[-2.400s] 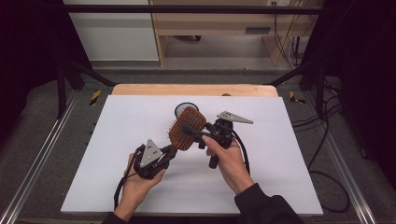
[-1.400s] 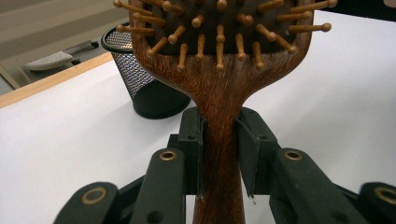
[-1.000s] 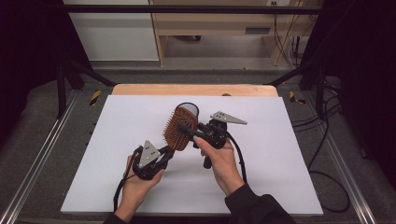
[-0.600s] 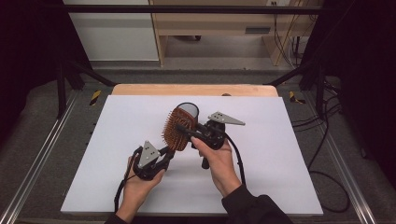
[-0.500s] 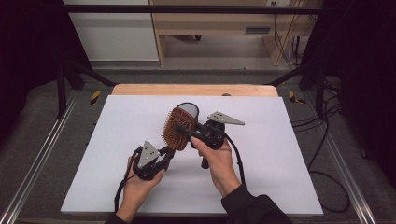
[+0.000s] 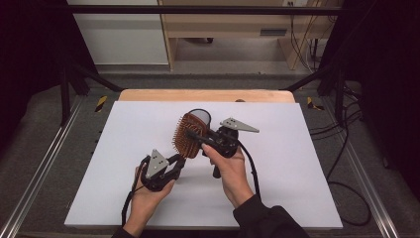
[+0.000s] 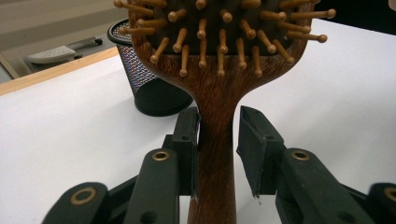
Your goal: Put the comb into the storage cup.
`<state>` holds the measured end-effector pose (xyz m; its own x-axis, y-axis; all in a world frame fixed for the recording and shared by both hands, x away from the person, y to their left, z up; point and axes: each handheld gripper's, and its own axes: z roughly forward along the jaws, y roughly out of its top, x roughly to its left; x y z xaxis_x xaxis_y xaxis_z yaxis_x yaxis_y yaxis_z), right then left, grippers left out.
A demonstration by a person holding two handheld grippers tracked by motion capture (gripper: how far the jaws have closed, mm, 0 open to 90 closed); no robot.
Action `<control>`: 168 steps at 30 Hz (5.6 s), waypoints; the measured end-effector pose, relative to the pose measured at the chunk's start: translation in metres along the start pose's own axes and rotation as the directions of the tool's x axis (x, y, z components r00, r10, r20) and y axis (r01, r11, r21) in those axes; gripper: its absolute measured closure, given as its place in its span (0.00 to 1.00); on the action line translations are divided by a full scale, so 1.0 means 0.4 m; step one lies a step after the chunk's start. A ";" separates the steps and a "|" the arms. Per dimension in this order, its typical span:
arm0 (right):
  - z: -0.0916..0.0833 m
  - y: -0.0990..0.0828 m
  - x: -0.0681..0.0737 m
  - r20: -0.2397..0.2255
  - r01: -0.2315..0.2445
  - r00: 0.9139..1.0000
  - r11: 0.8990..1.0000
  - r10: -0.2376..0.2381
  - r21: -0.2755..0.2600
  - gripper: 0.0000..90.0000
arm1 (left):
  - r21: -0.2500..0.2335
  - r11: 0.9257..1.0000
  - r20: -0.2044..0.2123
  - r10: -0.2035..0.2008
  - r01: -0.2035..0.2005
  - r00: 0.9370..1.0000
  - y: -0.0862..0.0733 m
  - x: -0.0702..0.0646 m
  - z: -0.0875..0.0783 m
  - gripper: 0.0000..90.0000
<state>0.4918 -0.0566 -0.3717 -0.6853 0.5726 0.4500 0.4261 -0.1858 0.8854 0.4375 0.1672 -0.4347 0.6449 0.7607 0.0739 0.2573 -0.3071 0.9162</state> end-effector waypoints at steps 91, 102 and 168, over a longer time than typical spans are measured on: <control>0.006 0.319 -0.079 0.125 0.029 0.992 0.984 -0.007 -0.179 0.60 | -0.171 0.961 -0.208 -0.249 0.216 0.946 -0.120 0.231 -0.177 0.06; 0.007 0.367 -0.106 0.161 0.044 0.987 0.978 -0.011 -0.202 0.59 | -0.170 0.961 -0.200 -0.249 0.217 0.948 -0.120 0.231 -0.174 0.06; 0.098 0.279 -0.189 0.245 0.060 0.969 0.996 -0.041 -0.071 0.59 | -0.160 0.970 -0.158 -0.209 0.184 0.965 -0.116 0.215 -0.162 0.05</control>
<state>0.6142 -0.0893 -0.3116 -0.5364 0.7582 0.3707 0.3407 -0.2073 0.9170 0.4345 0.2839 -0.4453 0.4550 0.8886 -0.0578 0.2532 -0.0668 0.9651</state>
